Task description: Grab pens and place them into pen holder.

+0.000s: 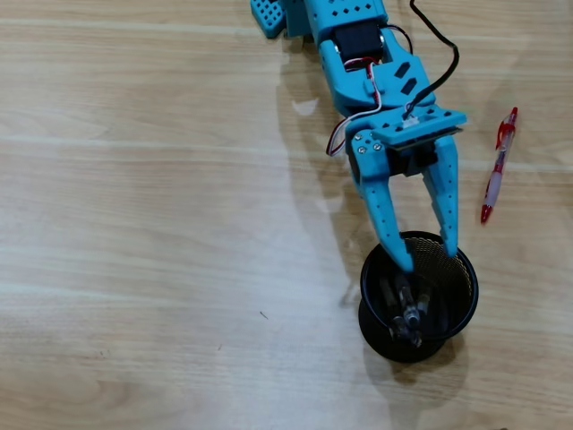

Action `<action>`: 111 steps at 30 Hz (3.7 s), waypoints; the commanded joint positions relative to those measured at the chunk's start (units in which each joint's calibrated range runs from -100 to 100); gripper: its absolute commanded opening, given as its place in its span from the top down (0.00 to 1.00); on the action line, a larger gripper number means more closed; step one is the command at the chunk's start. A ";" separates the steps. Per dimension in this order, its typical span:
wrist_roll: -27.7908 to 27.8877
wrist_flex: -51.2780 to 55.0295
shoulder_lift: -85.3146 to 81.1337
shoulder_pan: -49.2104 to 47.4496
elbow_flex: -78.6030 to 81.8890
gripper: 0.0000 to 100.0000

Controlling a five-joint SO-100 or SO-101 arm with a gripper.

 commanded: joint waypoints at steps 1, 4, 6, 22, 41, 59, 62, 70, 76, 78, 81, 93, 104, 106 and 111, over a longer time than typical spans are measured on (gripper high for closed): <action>-0.24 1.59 -3.45 -1.30 -1.83 0.92; -0.29 11.07 -7.95 -2.13 -1.20 0.95; -1.55 20.09 -11.85 -3.77 -0.93 0.97; -17.41 65.92 -21.62 -27.92 -1.74 0.98; -28.35 68.38 5.56 -36.79 -19.57 0.98; -34.11 105.74 8.44 -35.41 -41.20 0.96; -34.01 105.74 10.91 -35.51 -43.19 0.95; -33.85 98.99 20.16 -36.60 -51.70 0.85; -34.06 93.80 24.41 -37.15 -51.79 0.79; -34.06 93.43 25.60 -37.15 -51.79 0.79; -34.06 91.70 27.47 -37.15 -51.79 0.79; -34.16 86.97 35.96 -37.15 -51.15 0.80; -34.16 87.88 36.13 -37.15 -51.06 0.98; -33.74 88.06 35.45 -37.15 -51.06 0.98; -33.64 94.07 32.65 -36.24 -53.60 0.98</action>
